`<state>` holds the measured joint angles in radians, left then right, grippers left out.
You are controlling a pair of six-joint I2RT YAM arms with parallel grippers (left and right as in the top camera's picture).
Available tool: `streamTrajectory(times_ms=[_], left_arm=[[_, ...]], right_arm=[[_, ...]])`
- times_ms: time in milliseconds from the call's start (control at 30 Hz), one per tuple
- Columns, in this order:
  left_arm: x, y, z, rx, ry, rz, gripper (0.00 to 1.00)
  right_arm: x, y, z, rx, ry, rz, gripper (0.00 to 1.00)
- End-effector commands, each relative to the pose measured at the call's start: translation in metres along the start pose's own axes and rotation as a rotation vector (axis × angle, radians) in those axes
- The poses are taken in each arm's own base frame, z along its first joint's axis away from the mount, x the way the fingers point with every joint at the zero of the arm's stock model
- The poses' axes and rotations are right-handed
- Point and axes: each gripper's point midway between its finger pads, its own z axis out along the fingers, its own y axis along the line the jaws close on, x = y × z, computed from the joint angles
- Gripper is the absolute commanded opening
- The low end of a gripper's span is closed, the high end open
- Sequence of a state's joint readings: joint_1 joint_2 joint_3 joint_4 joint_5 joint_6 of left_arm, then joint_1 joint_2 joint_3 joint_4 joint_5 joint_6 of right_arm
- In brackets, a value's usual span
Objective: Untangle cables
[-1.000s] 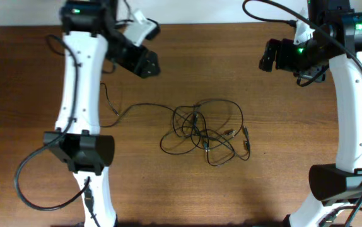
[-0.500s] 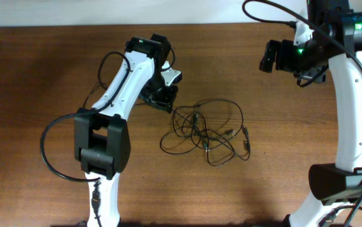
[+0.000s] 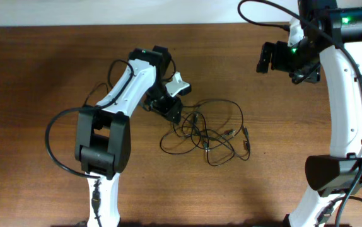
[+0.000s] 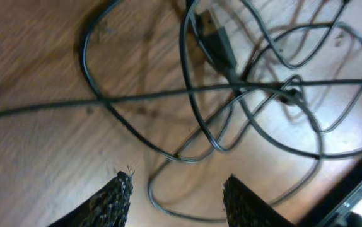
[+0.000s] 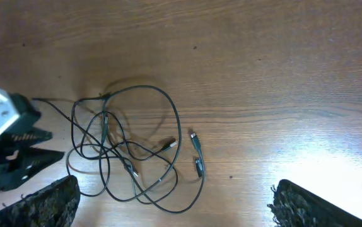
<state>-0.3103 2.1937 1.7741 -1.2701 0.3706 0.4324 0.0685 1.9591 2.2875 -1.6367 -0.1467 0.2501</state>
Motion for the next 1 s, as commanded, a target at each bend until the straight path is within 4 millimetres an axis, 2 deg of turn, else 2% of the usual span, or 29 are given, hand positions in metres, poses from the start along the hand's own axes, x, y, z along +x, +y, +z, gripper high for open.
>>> streamTrajectory(times_ms=[0, 133, 233, 367, 667, 967], left_arm=[[-0.002, 0.002, 0.016, 0.012, -0.036, 0.073, 0.44], [-0.003, 0.005, 0.029, 0.014, -0.058, 0.140, 0.40], [-0.003, -0.005, 0.031, 0.070, -0.073, 0.210, 0.38], [-0.004, -0.014, 0.032, 0.101, -0.084, 0.254, 0.38], [0.000, -0.016, 0.037, 0.111, -0.066, 0.297, 0.39], [0.007, -0.018, 0.067, 0.148, 0.002, 0.289, 0.38]], right_arm=[[-0.003, -0.003, -0.001, 0.012, -0.008, -0.009, 0.99], [-0.003, -0.003, -0.001, 0.012, -0.007, -0.009, 0.99], [-0.003, -0.003, -0.001, 0.012, -0.008, -0.008, 0.99], [-0.002, -0.003, -0.001, 0.012, -0.007, -0.008, 0.99], [-0.002, -0.003, -0.001, 0.013, -0.004, -0.008, 0.99], [-0.001, -0.003, -0.001, 0.013, -0.003, -0.008, 0.99]])
